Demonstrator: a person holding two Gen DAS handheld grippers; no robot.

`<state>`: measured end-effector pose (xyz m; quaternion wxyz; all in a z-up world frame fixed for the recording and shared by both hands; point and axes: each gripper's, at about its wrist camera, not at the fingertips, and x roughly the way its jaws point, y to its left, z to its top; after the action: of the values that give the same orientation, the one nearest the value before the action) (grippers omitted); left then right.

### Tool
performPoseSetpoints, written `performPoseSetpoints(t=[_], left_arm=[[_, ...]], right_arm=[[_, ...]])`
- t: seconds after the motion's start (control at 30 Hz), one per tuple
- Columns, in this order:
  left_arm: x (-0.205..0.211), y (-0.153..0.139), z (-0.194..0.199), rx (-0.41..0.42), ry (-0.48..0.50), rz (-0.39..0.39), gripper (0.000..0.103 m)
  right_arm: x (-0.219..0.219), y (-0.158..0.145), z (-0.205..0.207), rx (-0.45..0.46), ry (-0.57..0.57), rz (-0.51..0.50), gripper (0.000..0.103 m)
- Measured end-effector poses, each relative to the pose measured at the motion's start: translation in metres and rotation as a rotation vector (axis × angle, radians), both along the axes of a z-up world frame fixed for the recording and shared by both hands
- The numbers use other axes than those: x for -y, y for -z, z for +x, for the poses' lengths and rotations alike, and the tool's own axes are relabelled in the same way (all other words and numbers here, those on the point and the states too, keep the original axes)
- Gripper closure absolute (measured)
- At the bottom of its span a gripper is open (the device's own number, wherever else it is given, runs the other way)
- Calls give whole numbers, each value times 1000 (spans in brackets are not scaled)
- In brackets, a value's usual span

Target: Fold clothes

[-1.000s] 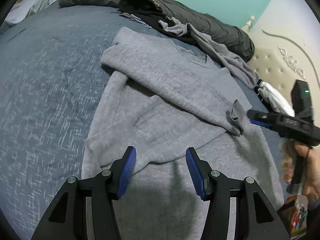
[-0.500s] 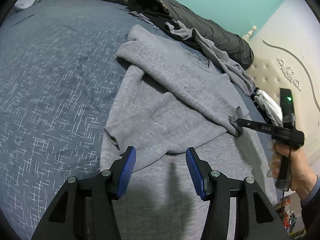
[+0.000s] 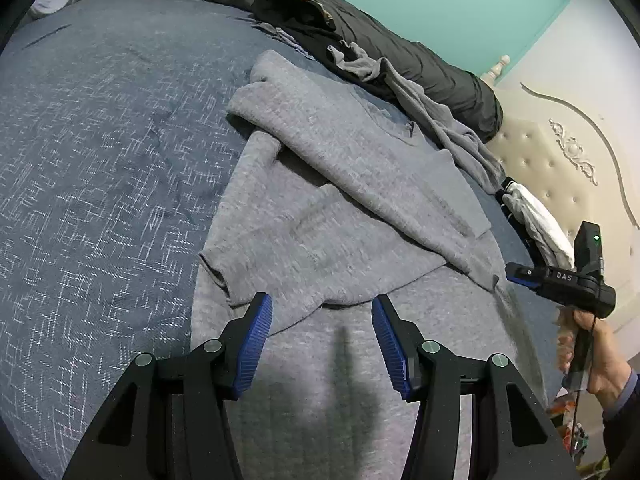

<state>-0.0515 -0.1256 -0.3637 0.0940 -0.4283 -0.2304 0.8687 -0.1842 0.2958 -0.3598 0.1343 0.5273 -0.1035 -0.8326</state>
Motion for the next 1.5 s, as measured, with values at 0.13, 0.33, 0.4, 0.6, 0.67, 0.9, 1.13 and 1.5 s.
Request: performPoseSetpoints(t=[0.13, 0.33, 0.4, 0.6, 0.67, 0.9, 1.13, 1.5], left_arm=[[-1, 1, -1, 3, 1, -5, 47], [-3, 1, -4, 1, 6, -9, 47], [-1, 1, -6, 0, 6, -5, 47], [8, 0, -11, -1, -14, 7, 47], [9, 0, -12, 0, -18, 12, 46], [11, -1, -9, -1, -27, 12, 45], [21, -1, -5, 0, -56, 16, 44], [39, -18, -15, -24, -83, -36, 45]], right_arm=[[-7, 8, -10, 10, 45, 11, 47], [-4, 23, -35, 9, 30, 6, 45], [-1, 30, -44, 13, 26, 20, 45], [16, 40, -49, 11, -34, 98, 66], [19, 38, -44, -1, -55, 99, 80], [12, 11, -25, -30, -73, 17, 96], [-5, -53, -4, -44, -96, -91, 97], [-57, -25, 19, 71, 1, -66, 97]])
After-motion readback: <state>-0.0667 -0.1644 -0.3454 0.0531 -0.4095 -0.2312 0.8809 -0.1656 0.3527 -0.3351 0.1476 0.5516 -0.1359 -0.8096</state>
